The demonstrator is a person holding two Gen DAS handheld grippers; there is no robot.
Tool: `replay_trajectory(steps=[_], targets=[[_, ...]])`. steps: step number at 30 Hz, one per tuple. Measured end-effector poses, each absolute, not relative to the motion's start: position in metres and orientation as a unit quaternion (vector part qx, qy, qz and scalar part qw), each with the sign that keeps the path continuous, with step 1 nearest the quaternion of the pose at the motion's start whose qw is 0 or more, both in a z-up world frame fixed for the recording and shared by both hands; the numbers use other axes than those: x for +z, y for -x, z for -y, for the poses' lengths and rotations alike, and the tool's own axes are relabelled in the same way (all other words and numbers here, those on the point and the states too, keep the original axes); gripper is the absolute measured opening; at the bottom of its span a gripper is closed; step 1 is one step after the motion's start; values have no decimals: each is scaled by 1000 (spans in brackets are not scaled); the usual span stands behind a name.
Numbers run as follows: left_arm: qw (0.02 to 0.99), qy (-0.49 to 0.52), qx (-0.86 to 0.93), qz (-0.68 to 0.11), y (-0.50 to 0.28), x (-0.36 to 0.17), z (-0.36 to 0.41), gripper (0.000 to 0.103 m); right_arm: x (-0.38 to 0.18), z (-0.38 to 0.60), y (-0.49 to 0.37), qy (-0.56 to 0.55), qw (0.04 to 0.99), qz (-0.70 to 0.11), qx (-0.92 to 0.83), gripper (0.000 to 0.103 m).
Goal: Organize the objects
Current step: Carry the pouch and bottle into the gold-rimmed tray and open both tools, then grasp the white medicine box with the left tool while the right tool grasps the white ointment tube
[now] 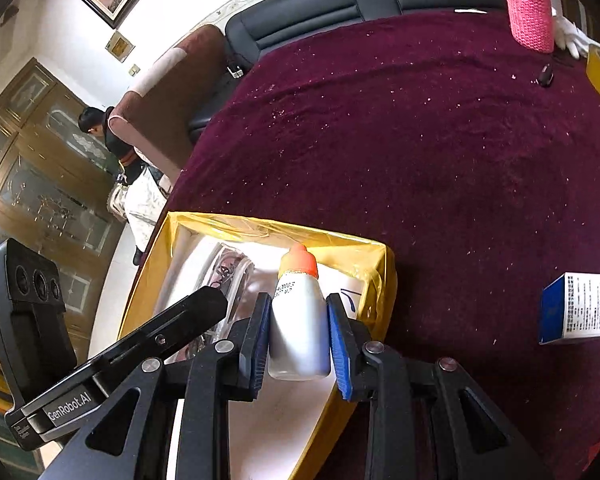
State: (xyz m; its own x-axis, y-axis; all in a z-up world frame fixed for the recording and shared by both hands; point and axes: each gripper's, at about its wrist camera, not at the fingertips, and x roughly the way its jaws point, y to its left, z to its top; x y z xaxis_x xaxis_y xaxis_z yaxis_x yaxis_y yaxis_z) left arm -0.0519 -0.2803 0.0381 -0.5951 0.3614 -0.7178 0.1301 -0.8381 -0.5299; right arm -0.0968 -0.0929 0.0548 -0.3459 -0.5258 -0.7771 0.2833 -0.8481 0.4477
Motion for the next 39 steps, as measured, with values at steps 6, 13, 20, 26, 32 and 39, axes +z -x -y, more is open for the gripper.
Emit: replay_trajectory(steps=[6,13,20,26,32,39], targets=[[73,436,848,292,50,42,282,86,56,94,96,-499,241,108,-826,40],[35,395,872,286,15,66,287,90,95,71,58,-433,230,75,-868,73],[23,335,914,228,-52,99,257,92,132,7,-1,-350,190,28,-917,90],[46,293,943,153,-92,135,207,102,161,-68,-46,-267,99,-4,-959,100],[98,317,936,118,-97,127,158,102,134,-145,-35,-332,16,2,-943,103],[156,321,934,17,-86,121,103,102,91,-221,-12,-342,-5,153,-927,103]])
